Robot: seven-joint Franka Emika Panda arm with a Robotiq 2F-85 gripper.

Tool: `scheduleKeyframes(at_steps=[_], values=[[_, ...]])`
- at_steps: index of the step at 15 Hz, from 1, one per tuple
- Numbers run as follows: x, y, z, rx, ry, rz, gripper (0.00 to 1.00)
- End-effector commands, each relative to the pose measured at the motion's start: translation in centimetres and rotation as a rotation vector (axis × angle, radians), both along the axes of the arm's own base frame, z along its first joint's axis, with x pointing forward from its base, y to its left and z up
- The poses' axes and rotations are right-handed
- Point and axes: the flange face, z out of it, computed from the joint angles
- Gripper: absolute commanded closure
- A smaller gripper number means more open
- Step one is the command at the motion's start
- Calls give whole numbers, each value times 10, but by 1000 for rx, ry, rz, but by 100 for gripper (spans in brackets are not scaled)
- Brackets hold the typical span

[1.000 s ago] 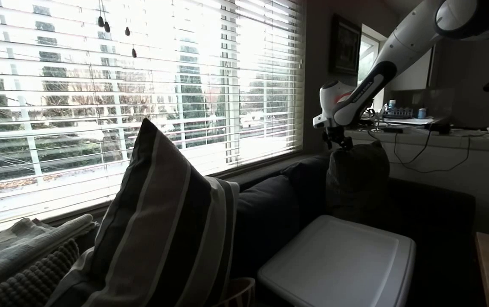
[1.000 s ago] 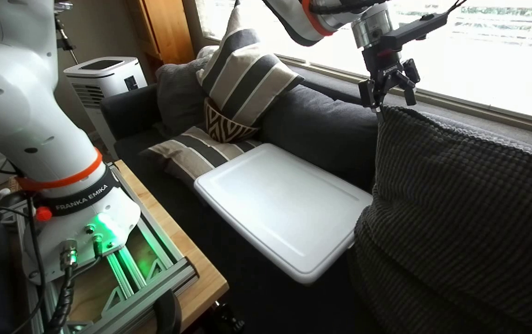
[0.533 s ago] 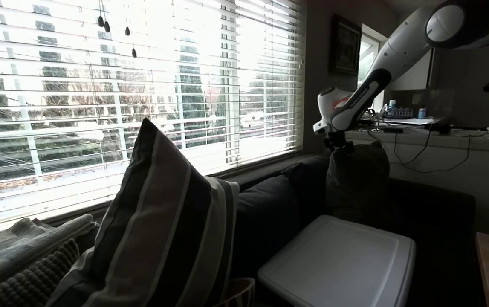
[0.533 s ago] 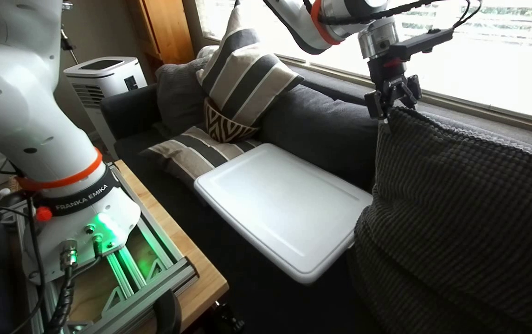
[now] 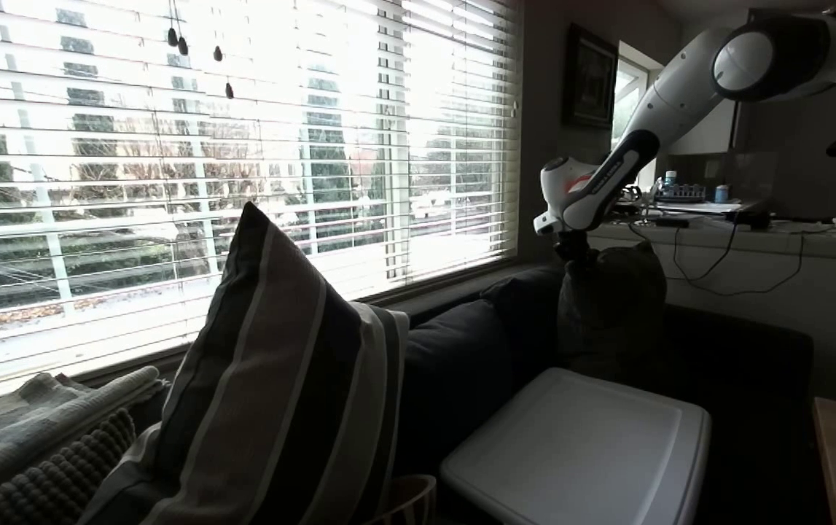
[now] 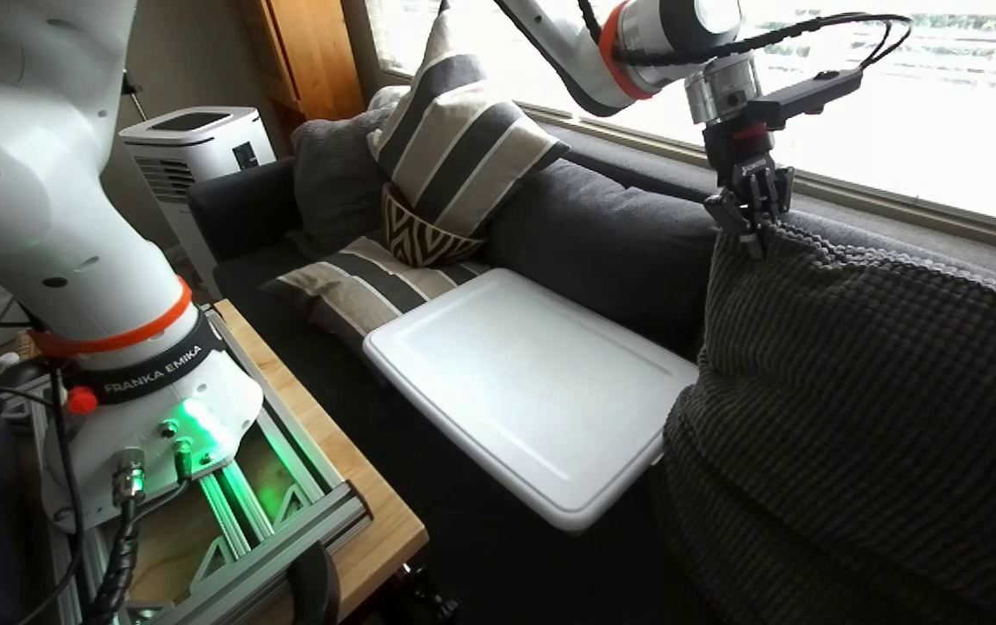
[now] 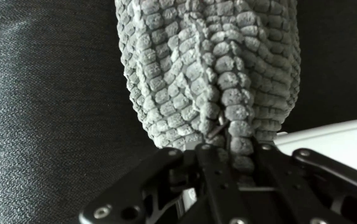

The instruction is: Pick up the grey pillow on the right and put it on the white lid

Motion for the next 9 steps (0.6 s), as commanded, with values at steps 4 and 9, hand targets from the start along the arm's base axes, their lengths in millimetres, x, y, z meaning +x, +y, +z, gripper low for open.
scheduleKeyframes(at_steps=[4, 9], values=[[-11, -15, 16, 86, -1, -88, 98], [-45, -26, 83, 106, -108, -238, 98]])
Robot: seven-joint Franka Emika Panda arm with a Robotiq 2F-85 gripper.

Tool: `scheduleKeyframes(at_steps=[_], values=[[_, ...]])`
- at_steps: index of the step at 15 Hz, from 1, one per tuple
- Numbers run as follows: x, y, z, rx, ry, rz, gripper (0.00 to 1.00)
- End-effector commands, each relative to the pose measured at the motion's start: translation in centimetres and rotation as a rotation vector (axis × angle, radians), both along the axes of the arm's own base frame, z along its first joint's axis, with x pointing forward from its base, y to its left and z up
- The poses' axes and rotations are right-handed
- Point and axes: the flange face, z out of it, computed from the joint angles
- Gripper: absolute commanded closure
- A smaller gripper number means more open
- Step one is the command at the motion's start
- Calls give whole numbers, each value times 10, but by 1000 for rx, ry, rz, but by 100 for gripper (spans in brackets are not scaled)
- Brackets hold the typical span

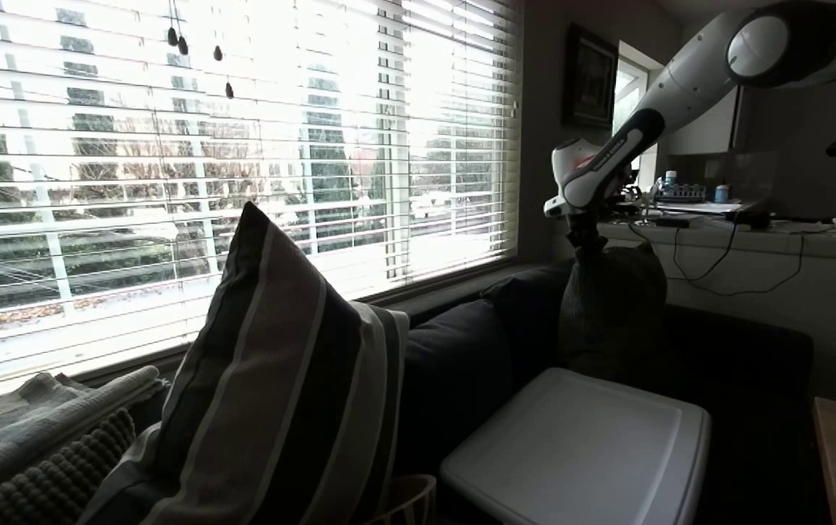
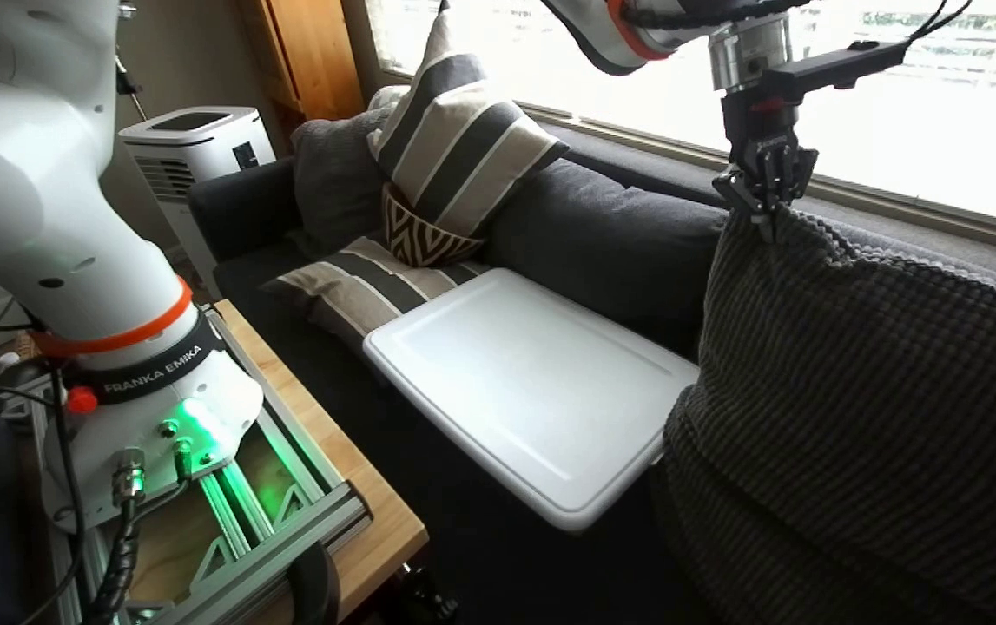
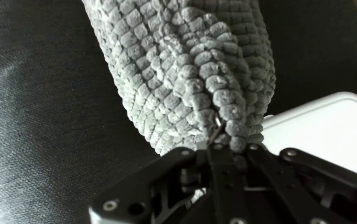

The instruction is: Pick up the grey pillow on the right and put it on the white lid

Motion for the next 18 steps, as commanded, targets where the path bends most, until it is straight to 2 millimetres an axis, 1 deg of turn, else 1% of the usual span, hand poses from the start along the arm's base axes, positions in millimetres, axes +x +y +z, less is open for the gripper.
scheduleKeyframes(at_steps=[1, 3, 5, 9, 12, 14, 16, 18], values=[[-33, -5, 57, 6, -95, -112, 98], [-48, -9, 89, -32, -165, -180, 98], [-66, -10, 116, -60, -217, -239, 98], [-96, -9, 158, -123, -330, -381, 98], [-121, -12, 194, -200, -411, -476, 98], [-138, -17, 219, -266, -466, -516, 98], [-154, -21, 248, -332, -525, -550, 98], [-169, -21, 276, -383, -580, -567, 98]])
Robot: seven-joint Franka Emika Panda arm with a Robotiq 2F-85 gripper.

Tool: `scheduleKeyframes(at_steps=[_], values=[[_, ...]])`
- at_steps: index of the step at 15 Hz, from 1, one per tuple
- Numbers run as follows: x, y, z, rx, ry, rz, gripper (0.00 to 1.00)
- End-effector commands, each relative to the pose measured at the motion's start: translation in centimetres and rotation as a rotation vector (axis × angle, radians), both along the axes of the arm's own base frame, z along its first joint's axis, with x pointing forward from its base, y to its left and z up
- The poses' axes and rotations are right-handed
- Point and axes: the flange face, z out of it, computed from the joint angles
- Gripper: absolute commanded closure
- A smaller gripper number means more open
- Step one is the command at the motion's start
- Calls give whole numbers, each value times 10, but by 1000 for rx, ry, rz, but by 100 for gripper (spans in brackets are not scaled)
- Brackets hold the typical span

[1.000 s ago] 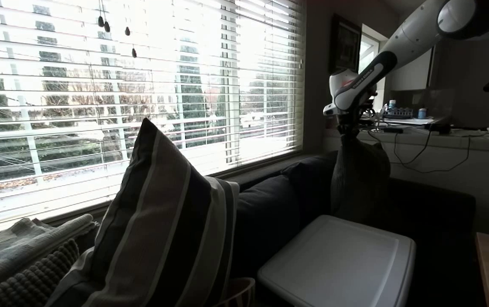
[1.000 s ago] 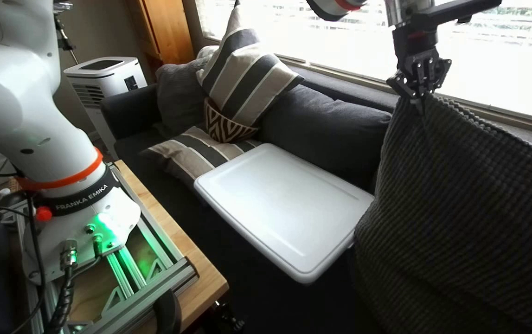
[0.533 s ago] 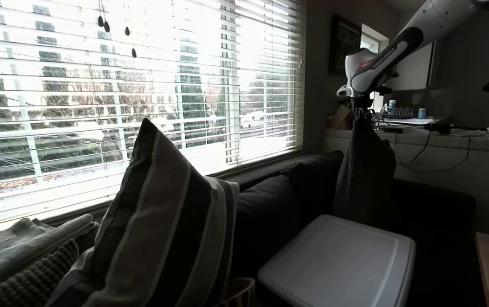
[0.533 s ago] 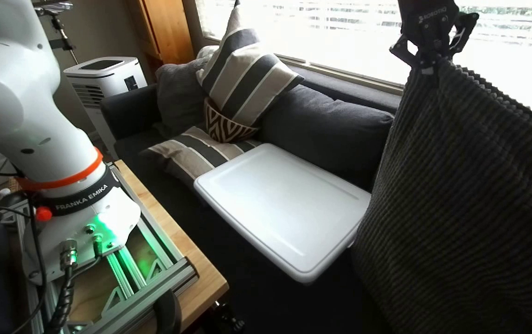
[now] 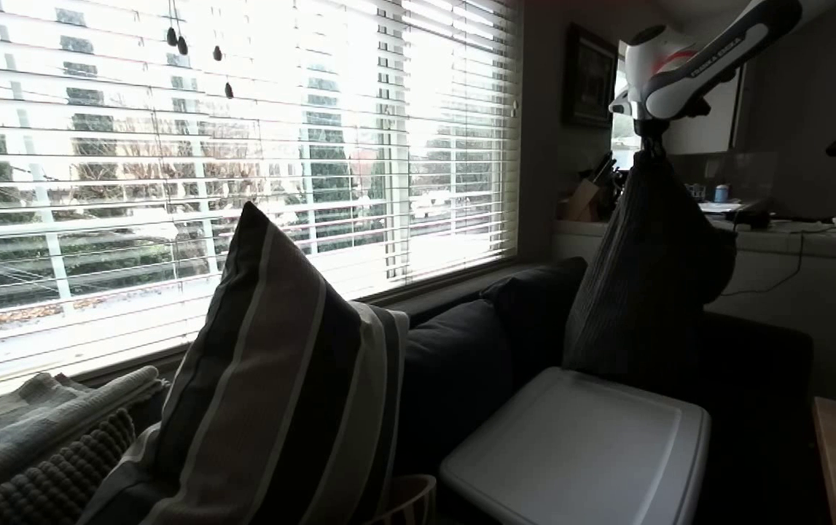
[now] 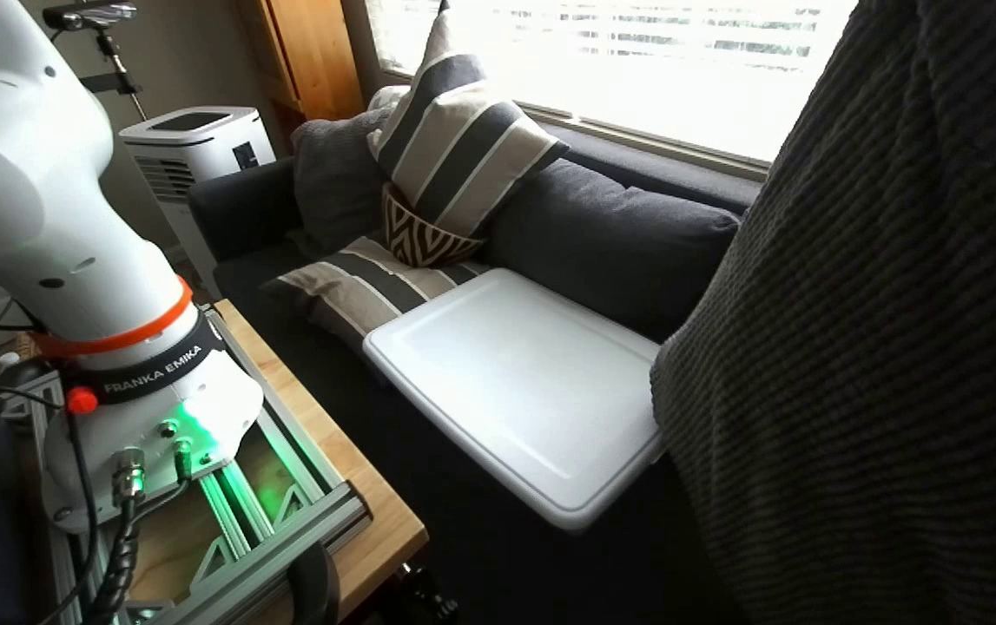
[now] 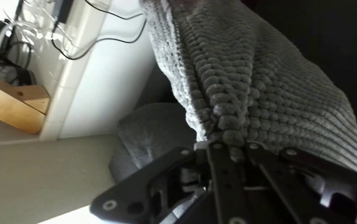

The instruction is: Pick up the grey pillow on the right and put it on the white lid

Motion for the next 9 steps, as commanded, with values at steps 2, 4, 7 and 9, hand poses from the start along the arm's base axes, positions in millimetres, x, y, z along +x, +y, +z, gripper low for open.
scheduleKeyframes(at_steps=[2, 4, 7, 9], values=[[-36, 18, 69, -139, -106, -39, 98], [-39, 31, 86, -181, -129, -34, 98], [-35, 59, 101, -235, -157, -6, 98], [-30, 84, 108, -264, -158, 32, 98]])
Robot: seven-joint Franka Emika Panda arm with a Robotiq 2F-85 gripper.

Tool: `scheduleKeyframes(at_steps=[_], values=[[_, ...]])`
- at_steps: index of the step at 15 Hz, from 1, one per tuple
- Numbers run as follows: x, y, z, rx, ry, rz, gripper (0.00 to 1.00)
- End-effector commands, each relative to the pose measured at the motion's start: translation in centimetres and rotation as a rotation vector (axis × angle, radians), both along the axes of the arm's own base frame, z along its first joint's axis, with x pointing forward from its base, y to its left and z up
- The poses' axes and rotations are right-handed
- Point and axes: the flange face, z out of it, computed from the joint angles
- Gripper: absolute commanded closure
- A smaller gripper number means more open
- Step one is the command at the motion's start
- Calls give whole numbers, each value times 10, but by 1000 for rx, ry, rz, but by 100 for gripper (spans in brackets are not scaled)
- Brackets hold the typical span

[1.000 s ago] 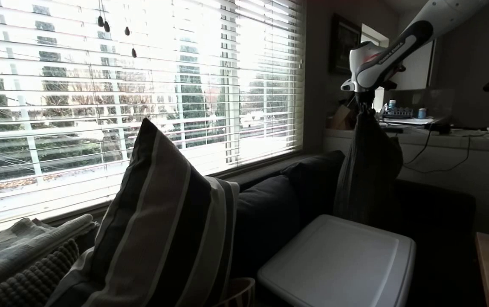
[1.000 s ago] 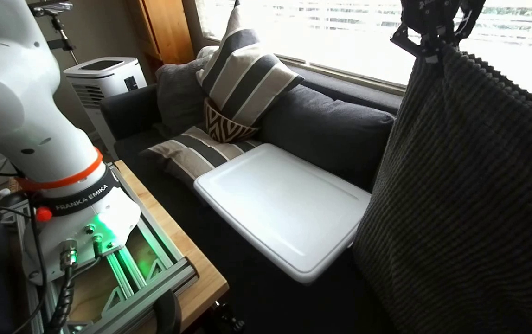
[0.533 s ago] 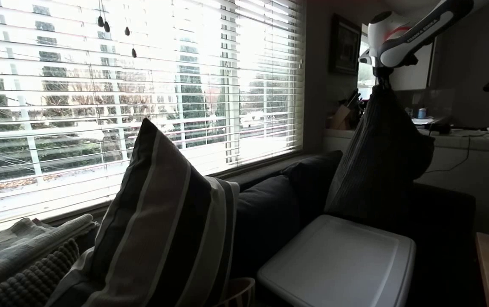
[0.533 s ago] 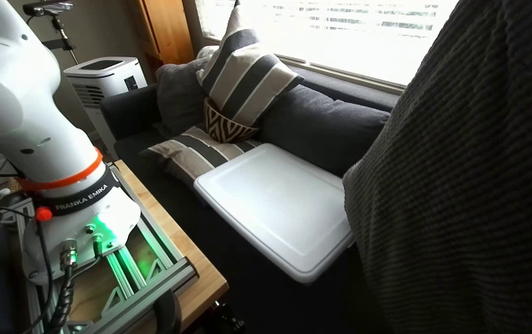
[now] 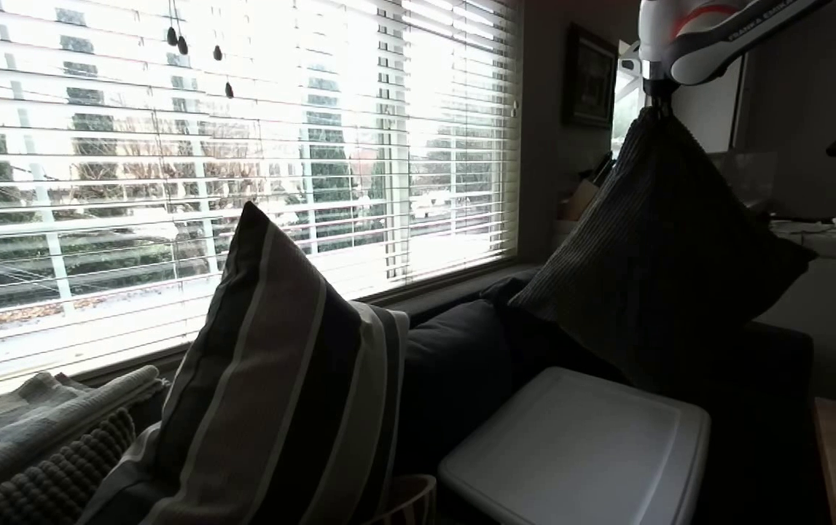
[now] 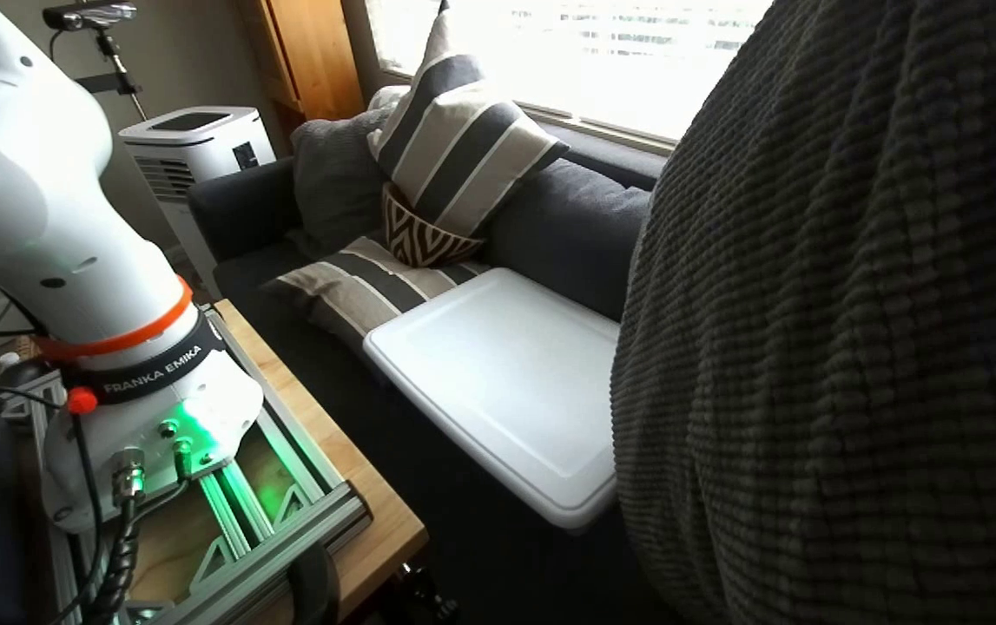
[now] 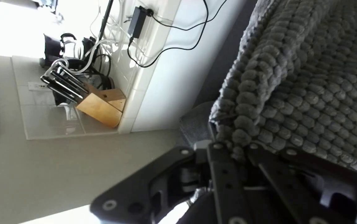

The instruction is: Pick up the grey pillow on the right and put it on the white lid

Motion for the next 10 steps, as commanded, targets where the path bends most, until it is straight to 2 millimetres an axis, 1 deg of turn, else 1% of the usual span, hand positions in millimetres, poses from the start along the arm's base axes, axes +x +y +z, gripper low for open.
scheduleKeyframes(at_steps=[1, 3, 4, 6, 8, 10], values=[[0, 49, 27, -100, -1, 57, 98], [12, 81, 22, -129, 52, 152, 98], [21, 97, 16, -138, 84, 203, 98], [37, 130, -1, -155, 152, 281, 98], [50, 161, -19, -167, 212, 368, 98], [58, 187, -31, -183, 270, 453, 98]])
